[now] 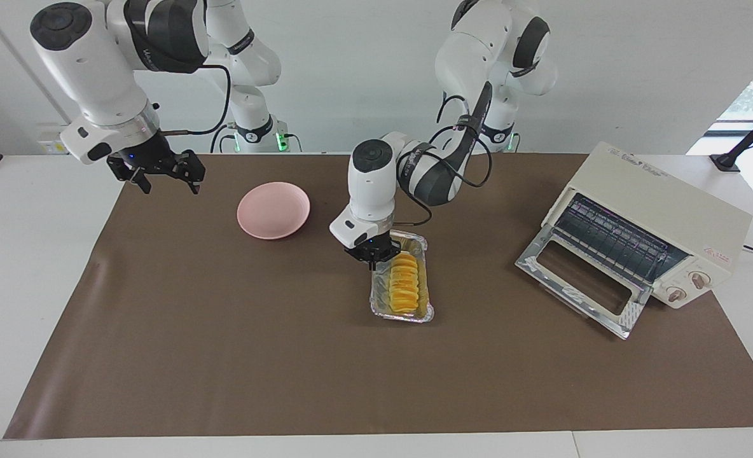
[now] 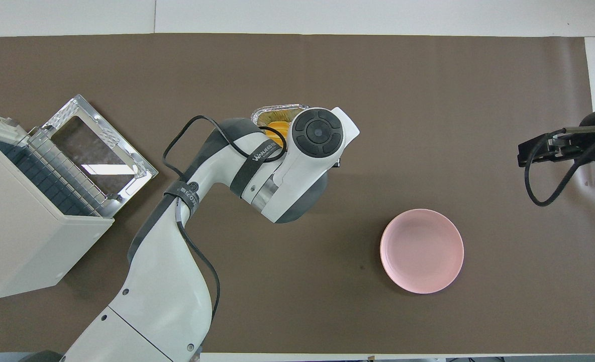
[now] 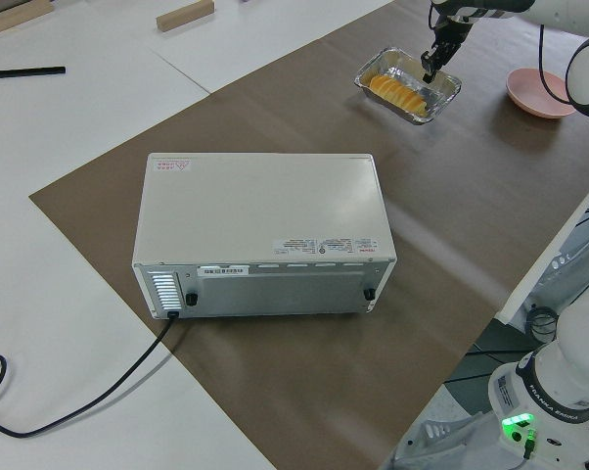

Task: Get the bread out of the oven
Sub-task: 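Pull the foil tray out of the oven with the left gripper, then set the foil tray on the table and open the left gripper, then retract the left gripper while the right gripper reaches the foil tray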

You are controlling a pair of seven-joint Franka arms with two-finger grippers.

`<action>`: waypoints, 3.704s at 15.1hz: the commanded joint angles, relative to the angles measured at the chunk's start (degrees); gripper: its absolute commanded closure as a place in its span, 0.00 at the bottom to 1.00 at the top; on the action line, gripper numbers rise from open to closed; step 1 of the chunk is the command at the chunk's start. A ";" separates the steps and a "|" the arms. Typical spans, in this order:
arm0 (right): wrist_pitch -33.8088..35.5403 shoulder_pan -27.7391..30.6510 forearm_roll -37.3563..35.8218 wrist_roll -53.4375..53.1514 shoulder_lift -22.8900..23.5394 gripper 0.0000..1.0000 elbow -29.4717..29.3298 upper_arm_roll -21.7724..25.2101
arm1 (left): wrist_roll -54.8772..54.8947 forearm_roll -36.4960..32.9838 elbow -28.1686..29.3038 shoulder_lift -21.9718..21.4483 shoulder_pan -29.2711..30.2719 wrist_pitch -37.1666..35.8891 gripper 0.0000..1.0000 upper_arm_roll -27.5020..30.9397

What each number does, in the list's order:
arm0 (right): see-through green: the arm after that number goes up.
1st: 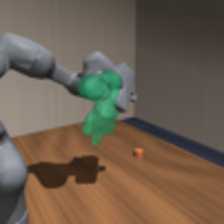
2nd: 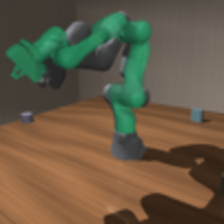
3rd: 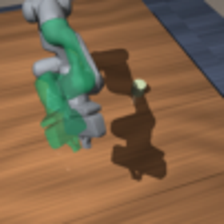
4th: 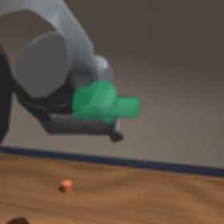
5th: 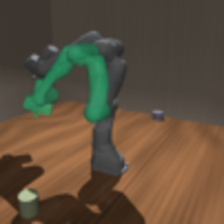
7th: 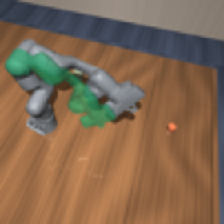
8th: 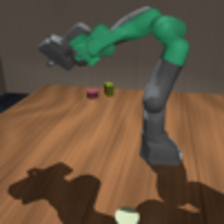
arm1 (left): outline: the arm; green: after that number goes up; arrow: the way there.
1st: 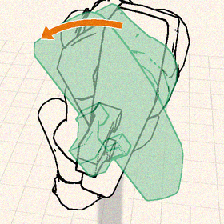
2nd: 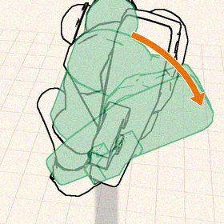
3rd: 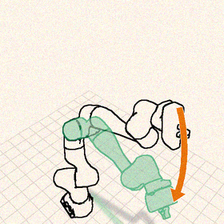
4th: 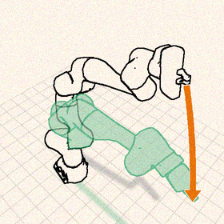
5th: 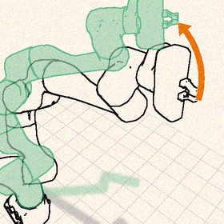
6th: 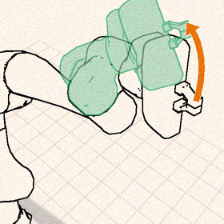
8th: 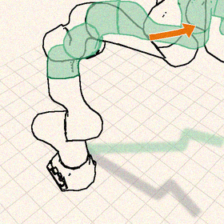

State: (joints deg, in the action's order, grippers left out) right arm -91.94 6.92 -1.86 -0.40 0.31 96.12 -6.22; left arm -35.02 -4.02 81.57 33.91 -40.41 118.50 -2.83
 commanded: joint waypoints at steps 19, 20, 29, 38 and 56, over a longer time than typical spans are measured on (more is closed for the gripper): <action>2.11 0.47 -1.04 1.54 -1.54 0.00 1.35 -1.08 | -0.14 8.60 -6.87 -12.54 11.83 -19.08 0.00 2.04; 1.68 0.03 -0.78 1.46 -1.54 0.00 1.61 -1.34 | 0.04 7.90 -6.43 -14.21 14.11 -21.45 0.00 2.56; -18.52 -21.74 2.83 -20.92 9.17 0.00 4.51 -1.43 | 20.75 5.17 -1.33 -26.70 34.08 -34.91 0.00 4.23; -29.61 -31.44 2.74 -40.80 20.08 0.00 3.54 -1.34 | 29.57 4.90 7.17 -36.26 35.49 -45.56 0.00 4.32; -40.16 -30.48 2.47 -41.61 20.96 1.00 11.46 -1.34 | 33.08 3.59 3.16 -31.98 35.67 -43.62 0.00 4.06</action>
State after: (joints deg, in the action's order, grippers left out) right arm -131.67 -24.49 0.06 -43.38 22.32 106.97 -7.46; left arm -2.08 0.71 85.34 2.28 -4.89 75.58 1.28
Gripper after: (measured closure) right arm 0.868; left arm 0.000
